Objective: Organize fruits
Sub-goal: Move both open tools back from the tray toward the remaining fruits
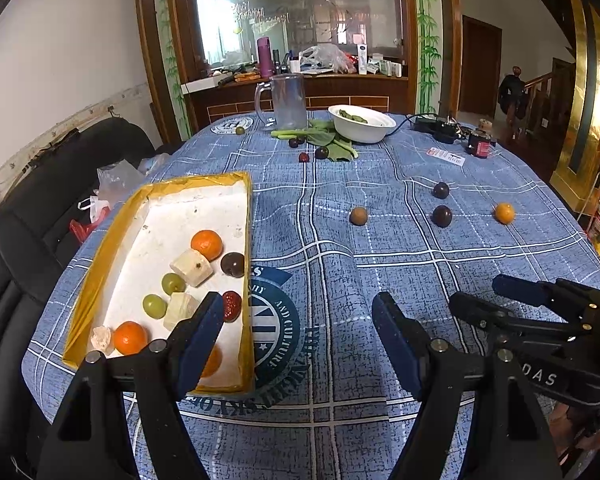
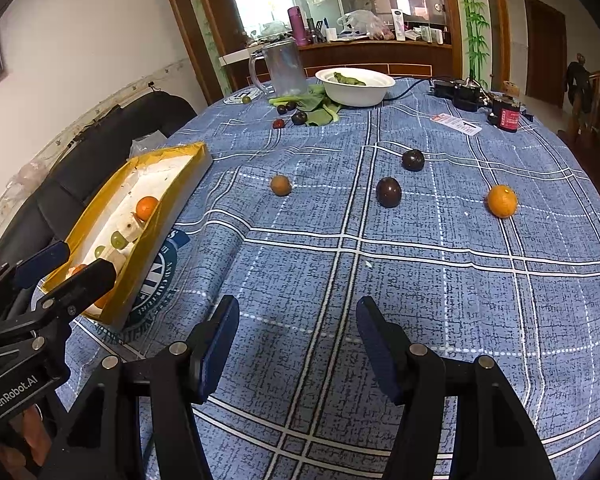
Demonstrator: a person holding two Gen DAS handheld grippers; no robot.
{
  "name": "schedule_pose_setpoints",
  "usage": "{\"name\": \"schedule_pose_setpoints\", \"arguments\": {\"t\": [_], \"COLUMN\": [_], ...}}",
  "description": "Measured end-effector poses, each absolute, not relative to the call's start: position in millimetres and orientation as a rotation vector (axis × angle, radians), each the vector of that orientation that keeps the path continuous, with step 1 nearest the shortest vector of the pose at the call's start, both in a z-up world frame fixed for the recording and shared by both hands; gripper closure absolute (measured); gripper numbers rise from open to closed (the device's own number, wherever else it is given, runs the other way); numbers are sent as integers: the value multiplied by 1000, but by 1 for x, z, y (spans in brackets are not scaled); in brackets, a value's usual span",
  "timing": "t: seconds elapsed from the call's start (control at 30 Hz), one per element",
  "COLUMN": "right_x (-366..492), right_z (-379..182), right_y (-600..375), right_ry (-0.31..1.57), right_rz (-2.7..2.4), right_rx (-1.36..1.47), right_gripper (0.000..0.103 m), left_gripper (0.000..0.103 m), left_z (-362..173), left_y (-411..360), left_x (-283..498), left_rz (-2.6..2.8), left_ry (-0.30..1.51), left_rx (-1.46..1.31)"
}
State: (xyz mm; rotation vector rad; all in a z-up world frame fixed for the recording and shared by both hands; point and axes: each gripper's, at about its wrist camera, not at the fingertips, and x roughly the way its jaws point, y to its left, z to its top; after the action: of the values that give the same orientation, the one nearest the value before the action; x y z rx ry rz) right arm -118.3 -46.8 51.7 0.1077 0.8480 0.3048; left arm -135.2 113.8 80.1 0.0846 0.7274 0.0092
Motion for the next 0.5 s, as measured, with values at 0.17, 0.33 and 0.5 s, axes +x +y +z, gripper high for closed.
{"name": "schedule_pose_setpoints", "arguments": {"t": [0.17, 0.33, 0.5], "right_x": [-112, -107, -100], "right_z": [49, 47, 47], "right_y": [-57, -63, -74], "right_ry": [856, 862, 854], "right_rz": [287, 278, 262], "right_rx": [115, 121, 137], "right_gripper": [38, 38, 38], "left_gripper": [28, 28, 28], "left_z": [74, 69, 62], "left_y": [112, 109, 107], "left_x": [-130, -123, -114], "left_rz": [8, 4, -6], "left_ry": [744, 762, 787], "left_rx": [87, 93, 97]}}
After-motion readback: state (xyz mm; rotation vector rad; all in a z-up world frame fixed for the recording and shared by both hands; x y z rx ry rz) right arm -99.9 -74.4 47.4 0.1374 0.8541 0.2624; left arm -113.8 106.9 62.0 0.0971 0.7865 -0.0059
